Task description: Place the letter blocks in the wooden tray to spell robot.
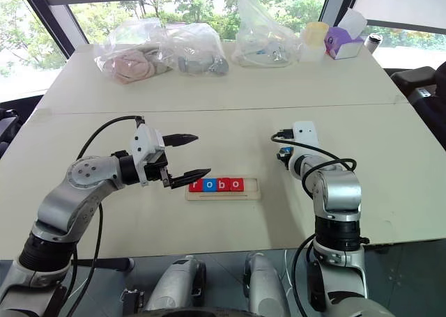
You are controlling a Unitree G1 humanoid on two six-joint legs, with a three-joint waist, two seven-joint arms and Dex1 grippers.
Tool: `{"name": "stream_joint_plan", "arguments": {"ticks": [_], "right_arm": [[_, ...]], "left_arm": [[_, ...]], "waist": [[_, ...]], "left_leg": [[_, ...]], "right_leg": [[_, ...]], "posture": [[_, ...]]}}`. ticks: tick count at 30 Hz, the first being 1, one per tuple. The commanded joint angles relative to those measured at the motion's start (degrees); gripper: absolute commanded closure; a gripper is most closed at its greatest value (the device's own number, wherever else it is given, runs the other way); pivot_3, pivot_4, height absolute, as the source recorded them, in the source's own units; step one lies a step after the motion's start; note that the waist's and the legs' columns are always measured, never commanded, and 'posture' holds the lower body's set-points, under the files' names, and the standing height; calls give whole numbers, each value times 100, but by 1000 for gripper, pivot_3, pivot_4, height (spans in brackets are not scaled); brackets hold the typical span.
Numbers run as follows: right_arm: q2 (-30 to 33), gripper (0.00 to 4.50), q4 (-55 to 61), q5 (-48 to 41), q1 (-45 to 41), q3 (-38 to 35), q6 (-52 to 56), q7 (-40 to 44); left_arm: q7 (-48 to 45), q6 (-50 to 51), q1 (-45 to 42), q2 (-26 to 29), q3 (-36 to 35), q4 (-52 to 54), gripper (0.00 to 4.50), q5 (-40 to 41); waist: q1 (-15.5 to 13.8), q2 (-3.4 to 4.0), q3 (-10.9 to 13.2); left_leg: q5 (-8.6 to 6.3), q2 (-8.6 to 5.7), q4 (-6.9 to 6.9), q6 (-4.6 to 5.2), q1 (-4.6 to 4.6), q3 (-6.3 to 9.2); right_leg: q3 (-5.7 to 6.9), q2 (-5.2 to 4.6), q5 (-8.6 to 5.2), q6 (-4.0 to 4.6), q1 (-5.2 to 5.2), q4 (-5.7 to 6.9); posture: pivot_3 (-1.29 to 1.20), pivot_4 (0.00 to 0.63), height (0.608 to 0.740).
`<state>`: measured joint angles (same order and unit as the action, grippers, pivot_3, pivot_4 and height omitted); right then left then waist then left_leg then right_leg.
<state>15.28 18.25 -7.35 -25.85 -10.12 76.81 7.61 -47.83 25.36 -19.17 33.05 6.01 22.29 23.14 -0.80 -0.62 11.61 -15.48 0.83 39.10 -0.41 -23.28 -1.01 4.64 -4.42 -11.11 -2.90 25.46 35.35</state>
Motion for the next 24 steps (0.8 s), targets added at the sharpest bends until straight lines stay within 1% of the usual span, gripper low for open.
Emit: {"name": "stream_joint_plan", "arguments": {"ticks": [1, 4, 8, 11, 13, 16, 24], "right_arm": [[239, 3335, 1034, -193, 483, -113, 786, 158], [386, 3335, 2080, -412, 947, -171, 1429, 331], [523, 3335, 3033, -636, 1674, -510, 1569, 429], [415, 3335, 3430, -703, 2117, -666, 1569, 347], [278, 3335, 3488, -699, 2275, -691, 1569, 234], [206, 3335, 3384, -685, 2246, -732, 1569, 148], [-274, 3335, 2790, -563, 1398, -728, 1569, -268]], "left_arm": [[-75, -155, -136, -62, 51, 71, 0, -2], [-195, -236, -141, -117, 84, -74, 0, 0], [-316, -404, -248, -226, 237, -323, 0, -74], [-376, -518, -411, -354, 297, -537, 0, -100], [-429, -600, -493, -437, 329, -672, 0, -131], [-477, -672, -571, -525, 407, -800, 0, -200], [-490, -676, -646, -555, 391, -840, 0, -217]], "waist": [[-12, 0, 0], [3, 1, -1], [6, 3, -1], [6, 3, -1], [15, 3, -1], [22, 6, -3], [9, 6, -3]], "left_leg": [[0, 0, -1, 0, -1, 1], [-1, -2, -4, 1, -4, 4], [-1, 0, -3, 1, -2, 3], [-1, 2, -3, 1, -2, 2], [-1, 5, -3, 0, -1, 1], [-1, 8, -3, 0, 1, -4], [-1, 7, -4, 0, -3, -2]], "right_leg": [[0, -1, -1, -1, 0, -1], [1, -5, -4, -7, 1, -6], [1, -5, -7, -5, 0, -8], [1, -3, -7, -4, 1, -9], [1, -2, -7, -4, 1, -9], [1, -2, -7, -4, 1, -10], [1, -2, -7, -3, 6, -10]], "posture": [[0, 150, 740], [0, 150, 740], [0, 150, 740], [0, 150, 740], [0, 150, 740], [0, 150, 740], [0, 150, 740]]}}
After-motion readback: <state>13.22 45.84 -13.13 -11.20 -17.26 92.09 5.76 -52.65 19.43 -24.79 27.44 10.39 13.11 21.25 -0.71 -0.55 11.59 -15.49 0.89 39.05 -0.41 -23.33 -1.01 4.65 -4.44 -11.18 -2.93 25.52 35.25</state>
